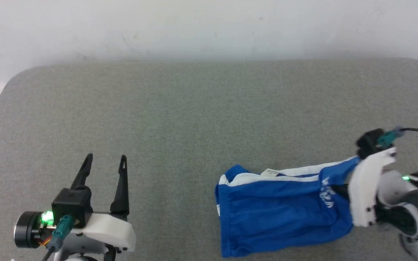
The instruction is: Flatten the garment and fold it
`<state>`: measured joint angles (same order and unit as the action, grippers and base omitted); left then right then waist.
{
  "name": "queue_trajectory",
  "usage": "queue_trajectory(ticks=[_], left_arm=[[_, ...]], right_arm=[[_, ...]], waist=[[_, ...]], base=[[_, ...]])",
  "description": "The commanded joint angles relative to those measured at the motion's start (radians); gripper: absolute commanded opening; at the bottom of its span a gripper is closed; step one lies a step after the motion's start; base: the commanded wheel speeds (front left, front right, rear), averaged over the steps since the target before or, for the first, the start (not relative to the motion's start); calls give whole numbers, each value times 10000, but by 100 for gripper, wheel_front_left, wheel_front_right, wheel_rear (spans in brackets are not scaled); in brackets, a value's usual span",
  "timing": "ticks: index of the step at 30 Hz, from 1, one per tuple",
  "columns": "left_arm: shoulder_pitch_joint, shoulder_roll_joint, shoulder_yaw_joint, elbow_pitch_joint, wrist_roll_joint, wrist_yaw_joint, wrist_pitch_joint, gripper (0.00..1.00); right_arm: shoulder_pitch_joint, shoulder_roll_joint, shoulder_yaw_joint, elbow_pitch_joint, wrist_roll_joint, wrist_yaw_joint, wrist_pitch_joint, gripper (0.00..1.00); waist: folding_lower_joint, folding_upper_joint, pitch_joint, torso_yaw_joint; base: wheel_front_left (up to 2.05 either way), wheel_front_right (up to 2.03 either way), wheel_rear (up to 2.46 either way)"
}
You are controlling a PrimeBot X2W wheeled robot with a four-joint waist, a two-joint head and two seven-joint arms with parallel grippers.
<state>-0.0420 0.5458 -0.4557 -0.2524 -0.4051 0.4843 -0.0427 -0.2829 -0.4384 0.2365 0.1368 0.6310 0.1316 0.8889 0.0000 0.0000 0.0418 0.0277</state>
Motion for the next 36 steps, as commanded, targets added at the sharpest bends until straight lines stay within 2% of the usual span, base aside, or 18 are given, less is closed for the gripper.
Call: queue_trajectory(ticks=[1,5,12,18,19,20,21,27,32,36], left_arm=[[3,24,-42,13,-36,-54,48,100],[-95,-8,-158,63,-41,-135,117,100],[-248,-95,-337,101,-37,-245,150,100],[-464,-187,-346,152,-21,-256,60,100],[-485,-197,-335,165,-21,-250,33,100],[-501,-209,-326,184,-26,-244,11,100],[-512,-220,-317,202,-33,-240,-18,100],[-510,-241,-263,317,-72,-205,-147,100],[-474,-229,-252,393,-94,-168,-167,100],[-418,-209,-239,379,-107,-107,-150,100]], right_arm=[[-37,285,213,-266,153,-9,159,0],[-145,1145,865,-618,369,-9,293,0],[-347,3055,1708,115,506,-9,-37,0],[-359,3669,2081,977,203,-9,-472,0],[-370,3707,2185,1088,176,-9,-571,21],[-383,3737,2272,1179,151,-9,-687,73],[-393,3756,2389,1264,127,-9,-749,100],[-604,3775,2867,1013,140,-9,-1570,100],[-812,3353,3144,26,59,-9,-2508,100],[-713,3030,2541,-699,-519,-9,-3544,100]], waist=[[0,0,-70,77],[0,0,-151,204],[0,0,-17,516],[0,0,397,739],[0,0,466,747],[0,0,525,751],[0,0,572,748],[0,0,674,634],[0,0,521,462],[0,0,379,327]], base=[[0,0,0],[0,0,0],[0,0,0],[0,0,0],[0,0,0],[0,0,0],[0,0,0],[0,0,0],[0,0,0],[0,0,0]])
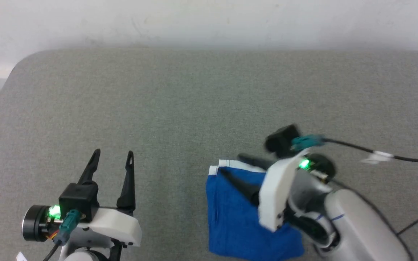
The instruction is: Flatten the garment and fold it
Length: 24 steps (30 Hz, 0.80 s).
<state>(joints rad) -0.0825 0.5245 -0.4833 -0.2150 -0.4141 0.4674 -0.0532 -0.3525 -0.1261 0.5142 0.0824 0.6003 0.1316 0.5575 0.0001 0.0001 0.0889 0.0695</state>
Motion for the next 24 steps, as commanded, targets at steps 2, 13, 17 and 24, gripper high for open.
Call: queue_trajectory(ticks=[2,13,17,24], left_arm=[[24,13,58,-8,-27,103,-51,100],[291,61,185,-147,-94,353,-67,100],[388,85,221,-191,-131,415,-71,100],[503,102,206,-237,-175,449,-90,100]], right_arm=[[166,-183,-779,-480,-692,-9,-693,100],[2306,-424,-3979,-2283,-2360,-9,-519,100],[3350,-560,-5037,-2745,-2619,-9,333,100],[4602,-619,-5658,-3082,-2290,-9,2007,100]], waist=[[-1,-1,-165,-167],[-1,-1,-339,-470],[-1,-1,-349,-527],[-1,-1,-293,-522]], base=[[0,0,0],[0,0,0],[0,0,0],[0,0,0]])
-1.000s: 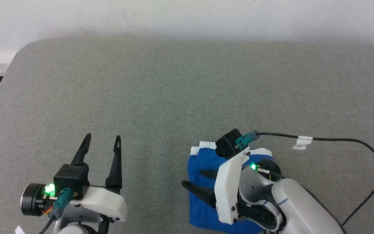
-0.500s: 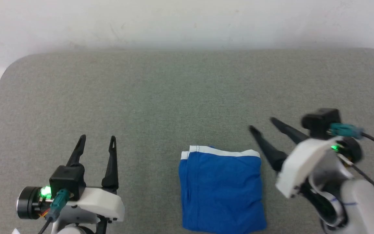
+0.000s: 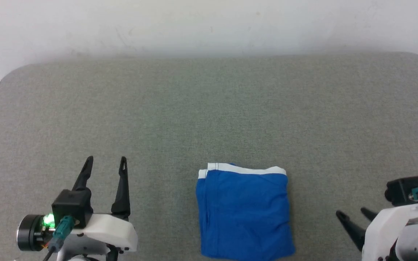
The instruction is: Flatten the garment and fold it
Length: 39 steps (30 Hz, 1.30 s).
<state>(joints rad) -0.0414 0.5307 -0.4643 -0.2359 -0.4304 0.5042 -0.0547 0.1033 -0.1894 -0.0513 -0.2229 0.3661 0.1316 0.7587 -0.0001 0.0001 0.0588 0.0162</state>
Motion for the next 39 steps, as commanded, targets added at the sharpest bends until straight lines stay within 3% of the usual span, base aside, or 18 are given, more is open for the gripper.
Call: queue_trajectory(ticks=[1,6,15,28,29,30,31,32,39], left_arm=[[96,34,5,-32,-14,82,-77,100],[4,-29,-87,-15,-18,17,-105,100],[-273,-114,-219,56,5,-144,-212,100],[-716,-319,-239,282,-8,-256,-513,100],[-732,-332,-249,298,-15,-266,-523,100],[-747,-340,-258,310,-18,-275,-533,100],[-763,-345,-263,323,-20,-280,-541,100],[-778,-347,-263,338,-24,-282,-543,100],[-749,-302,-279,478,-55,-267,-503,100]], right_arm=[[108,28,27,36,178,-9,198,100],[1,288,446,488,773,-9,924,100],[-1586,854,1363,2371,1337,-9,821,100],[-3362,750,2261,5849,722,-9,648,100],[-3405,764,2359,6069,728,-9,720,90],[-3450,779,2457,6265,744,-9,802,38],[-3504,783,2576,6412,753,-9,861,29],[-3549,804,2672,6519,823,-9,934,0],[-3997,662,3352,6392,1301,-9,1001,0]], waist=[[1,-1,22,28],[1,-1,149,221],[1,-1,606,719],[1,-1,1308,1056],[1,-1,1317,1066],[1,-1,1324,1072],[1,-1,1326,1073],[1,-1,1326,1069],[1,-1,971,924]], base=[[0,0,0],[0,0,0],[0,0,0],[0,0,0],[0,0,0],[0,0,0],[0,0,0],[0,0,0],[0,0,0]])
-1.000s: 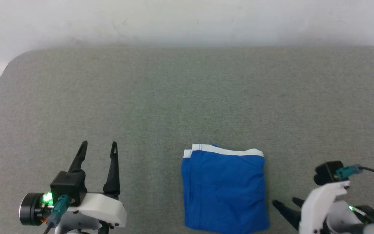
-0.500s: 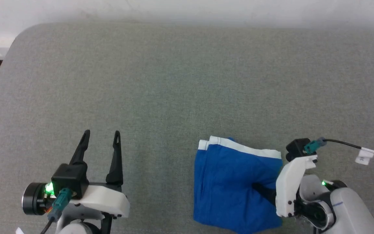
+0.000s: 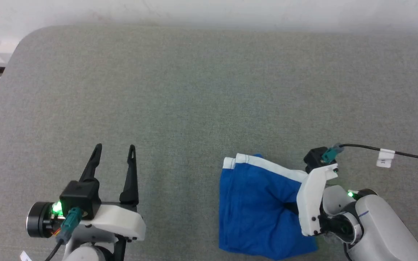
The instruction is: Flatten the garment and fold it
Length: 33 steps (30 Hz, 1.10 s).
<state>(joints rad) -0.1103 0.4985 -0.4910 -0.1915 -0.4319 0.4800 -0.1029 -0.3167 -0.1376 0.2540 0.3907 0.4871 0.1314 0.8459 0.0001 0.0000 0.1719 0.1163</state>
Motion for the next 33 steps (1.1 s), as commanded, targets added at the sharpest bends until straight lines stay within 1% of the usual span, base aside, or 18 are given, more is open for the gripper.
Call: queue_trajectory(ticks=[1,5,8,10,13,15,18,19,20,21,24,29,32,33], left_arm=[[-42,27,-24,41,-41,-17,-5,100],[50,57,-51,27,-49,48,77,100],[164,82,-50,-54,-66,124,125,100],[260,101,-50,-142,-76,180,148,100],[405,107,-37,-321,-97,286,172,100],[486,118,-16,-475,-103,363,188,100],[495,163,-35,-792,-61,412,254,100],[495,163,-35,-792,-61,412,254,100],[394,190,-87,-1016,5,398,320,100],[332,224,-105,-1148,59,398,363,100],[49,296,-223,-1487,222,316,519,100],[-644,411,-501,-1886,540,33,874,100],[-1042,411,-662,-2053,725,-95,1068,100],[-1042,411,-662,-2053,725,-95,1068,100]], right_arm=[[136,44,442,119,172,-7,118,0],[-96,-611,1182,-626,543,-7,238,0],[-301,-1432,1877,-1340,791,-7,431,0],[-491,-2091,2299,-1785,926,-7,549,0],[-855,-3041,2826,-2231,1094,-7,650,0],[-1158,-3538,3090,-2352,1194,-7,626,0],[-1709,-4147,3354,-2296,1154,-7,418,0],[-1709,-4147,3354,-2296,1154,-7,418,0],[-2066,-4470,3438,-2157,1073,-7,161,0],[-2261,-4625,3455,-2086,970,-7,4,0],[-2715,-5081,3442,-1742,663,-7,-507,0],[-3352,-5641,3056,-996,246,-7,-1520,0],[-3647,-5849,2602,-479,68,-7,-2041,0],[-3647,-5849,2602,-479,68,-7,-2041,0]], waist=[[-1,0,-249,-111],[-1,0,-623,-306],[-1,0,-821,-539],[-1,0,-880,-764],[-1,0,-825,-1208],[-1,0,-675,-1587],[-1,0,-202,-2175],[-1,0,-202,-2175],[-1,0,197,-2513],[-1,0,466,-2705],[-1,0,1151,-3118],[-1,0,2112,-3548],[-1,0,2538,-3673],[-1,0,2538,-3673]], base=[[0,0,0],[0,0,0],[0,0,0],[0,0,0],[0,0,0],[0,0,0],[0,0,0],[0,0,0],[0,0,0],[0,0,0],[0,0,0],[0,0,0],[0,0,0],[0,0,0]])
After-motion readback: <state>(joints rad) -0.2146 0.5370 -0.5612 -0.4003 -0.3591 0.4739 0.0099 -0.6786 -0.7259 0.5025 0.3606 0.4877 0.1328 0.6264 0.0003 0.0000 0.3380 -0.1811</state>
